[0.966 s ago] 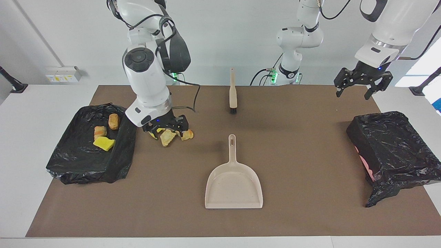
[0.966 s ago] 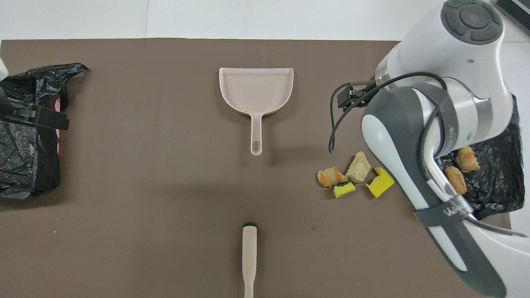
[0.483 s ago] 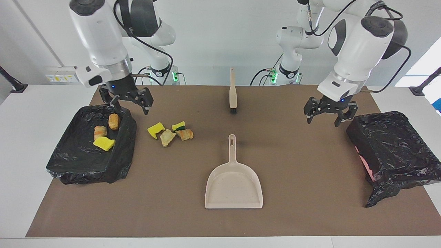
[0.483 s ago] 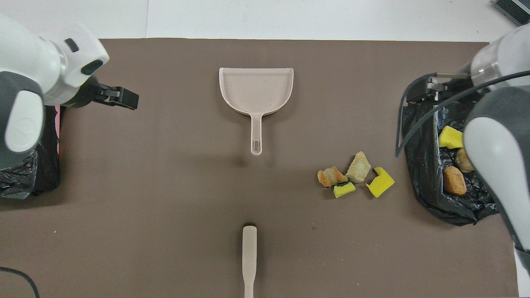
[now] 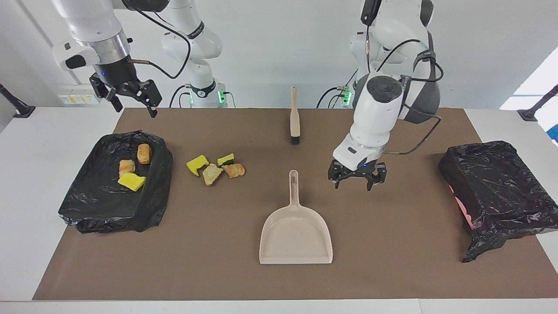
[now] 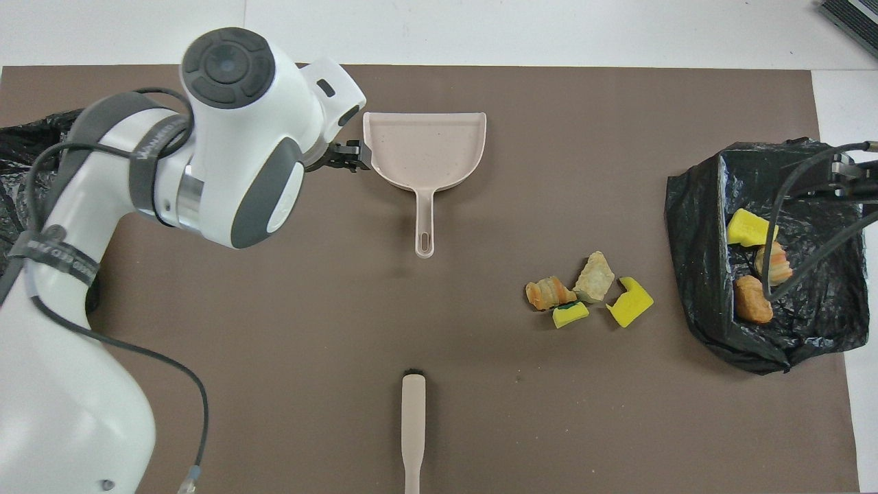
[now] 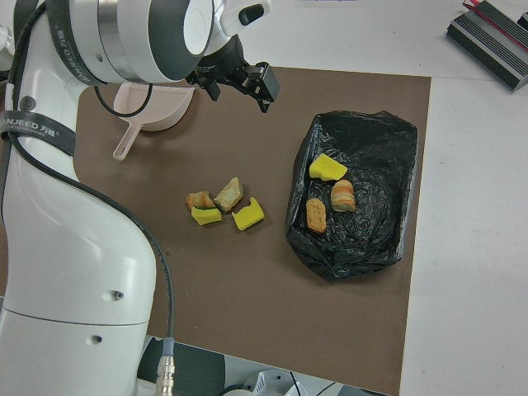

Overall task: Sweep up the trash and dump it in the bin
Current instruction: 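Reach the left gripper to the dustpan handle and grasp it, then move the dustpan toward the scraps while the right gripper reaches the brush, then grasp the brush with the right gripper and lift it, then sweep the remaining scraps into the dustpan with the right gripper's brush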

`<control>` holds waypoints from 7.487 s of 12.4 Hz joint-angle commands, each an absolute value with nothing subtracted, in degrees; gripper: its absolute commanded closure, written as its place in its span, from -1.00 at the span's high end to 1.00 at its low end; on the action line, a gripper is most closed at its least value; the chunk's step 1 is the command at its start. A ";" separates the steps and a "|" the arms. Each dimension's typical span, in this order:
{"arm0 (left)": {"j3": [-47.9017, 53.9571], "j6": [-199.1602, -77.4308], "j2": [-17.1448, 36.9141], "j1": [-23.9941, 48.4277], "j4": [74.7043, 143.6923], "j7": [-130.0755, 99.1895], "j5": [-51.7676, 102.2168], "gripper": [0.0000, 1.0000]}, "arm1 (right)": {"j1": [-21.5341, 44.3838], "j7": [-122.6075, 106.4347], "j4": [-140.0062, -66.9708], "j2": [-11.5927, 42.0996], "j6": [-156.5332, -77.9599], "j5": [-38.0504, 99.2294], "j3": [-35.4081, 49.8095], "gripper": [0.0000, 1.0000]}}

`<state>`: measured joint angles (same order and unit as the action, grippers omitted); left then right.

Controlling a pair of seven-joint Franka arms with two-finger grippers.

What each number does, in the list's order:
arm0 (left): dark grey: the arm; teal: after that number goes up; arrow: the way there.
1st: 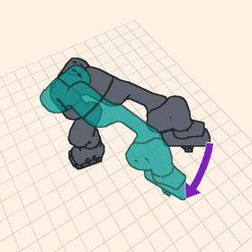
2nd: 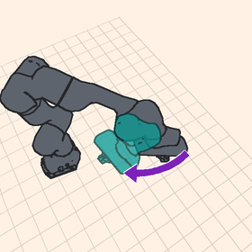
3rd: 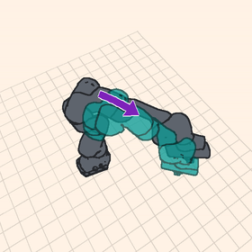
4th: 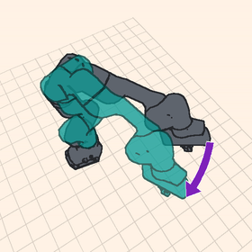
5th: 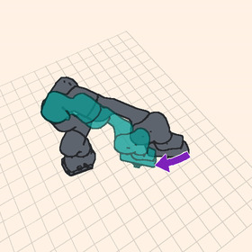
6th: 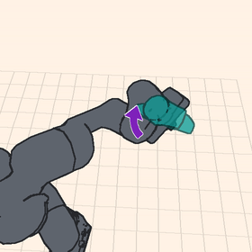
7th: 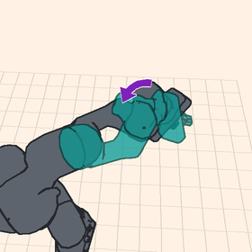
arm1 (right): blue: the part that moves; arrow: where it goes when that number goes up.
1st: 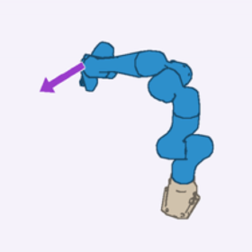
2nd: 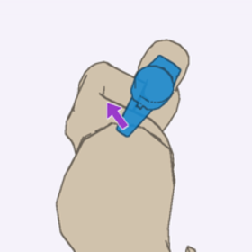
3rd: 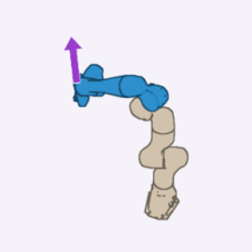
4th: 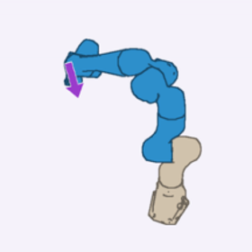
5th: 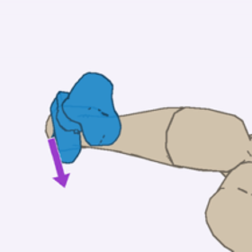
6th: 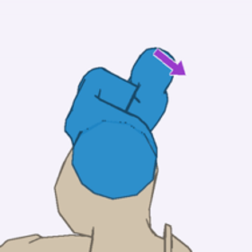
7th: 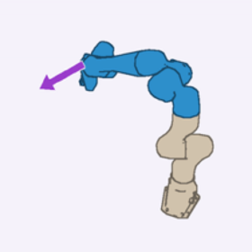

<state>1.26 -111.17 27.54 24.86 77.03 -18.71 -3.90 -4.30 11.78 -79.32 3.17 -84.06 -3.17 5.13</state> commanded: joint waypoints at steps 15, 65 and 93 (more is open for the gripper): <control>0.44 -122.96 37.18 34.72 76.81 -33.40 -3.52 0.38 | -5.90 3.07 -93.23 -3.95 -86.22 0.26 6.15 1.00; 0.09 -110.21 15.21 27.25 105.29 59.15 -15.21 -1.00 | 53.53 61.79 -131.04 0.53 -123.92 15.47 7.65 -1.00; 0.27 -116.36 11.50 41.56 114.70 40.52 -14.15 -1.00 | 10.62 15.82 -128.15 2.01 -100.35 -13.65 7.38 -1.00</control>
<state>1.24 -114.17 12.21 38.44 111.48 41.10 -14.18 9.30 14.82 -127.81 0.63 -97.63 -17.09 6.91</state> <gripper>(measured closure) 0.687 0.749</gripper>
